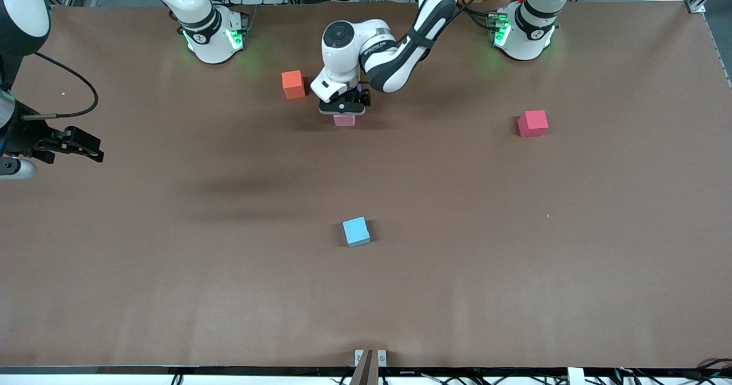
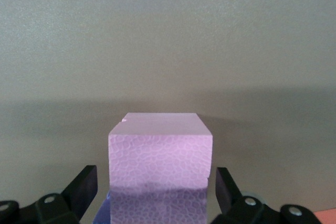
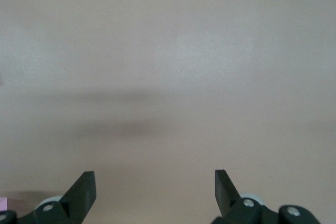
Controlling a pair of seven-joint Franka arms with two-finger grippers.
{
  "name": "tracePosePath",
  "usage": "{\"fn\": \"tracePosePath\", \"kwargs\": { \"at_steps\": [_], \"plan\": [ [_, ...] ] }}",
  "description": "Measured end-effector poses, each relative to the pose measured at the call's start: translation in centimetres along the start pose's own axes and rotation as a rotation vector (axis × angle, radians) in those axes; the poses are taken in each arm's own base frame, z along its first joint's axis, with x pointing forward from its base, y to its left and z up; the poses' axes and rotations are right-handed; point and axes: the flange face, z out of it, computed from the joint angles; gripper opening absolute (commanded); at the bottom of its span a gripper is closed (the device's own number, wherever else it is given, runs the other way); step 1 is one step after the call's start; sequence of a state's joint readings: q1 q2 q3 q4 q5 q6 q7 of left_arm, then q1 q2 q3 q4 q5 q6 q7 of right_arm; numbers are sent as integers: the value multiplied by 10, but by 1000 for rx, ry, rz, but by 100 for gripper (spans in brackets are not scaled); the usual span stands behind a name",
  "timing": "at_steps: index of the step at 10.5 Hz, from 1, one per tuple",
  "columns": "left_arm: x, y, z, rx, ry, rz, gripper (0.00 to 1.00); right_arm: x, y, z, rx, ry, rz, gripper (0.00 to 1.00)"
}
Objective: Arrange blocks into number 1
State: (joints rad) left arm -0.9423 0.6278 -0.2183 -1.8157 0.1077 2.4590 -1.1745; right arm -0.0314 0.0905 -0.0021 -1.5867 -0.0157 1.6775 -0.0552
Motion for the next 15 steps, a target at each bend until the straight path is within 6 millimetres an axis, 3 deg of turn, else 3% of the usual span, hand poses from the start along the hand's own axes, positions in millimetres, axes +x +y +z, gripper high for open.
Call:
{"fn": "tracePosePath", "kwargs": {
  "at_steps": [1,3,6,9,12,15],
  "plan": [
    [5,0,-9,-6,9,-10,100,0,0,0,0,0,-1,100],
    [23,-3,-47,20,28,-34,100,0,0,0,0,0,-2,100],
    [84,-31,-119,43,97,-134,100,0,1,0,0,0,-2,100],
    [154,-89,-157,55,142,-249,100,0,1,0,0,0,0,100],
    [217,-160,-197,66,151,-317,100,1,1,-4,0,15,18,100],
    [270,-248,-229,88,145,-377,100,3,-2,-16,1,39,58,100]
  ]
}}
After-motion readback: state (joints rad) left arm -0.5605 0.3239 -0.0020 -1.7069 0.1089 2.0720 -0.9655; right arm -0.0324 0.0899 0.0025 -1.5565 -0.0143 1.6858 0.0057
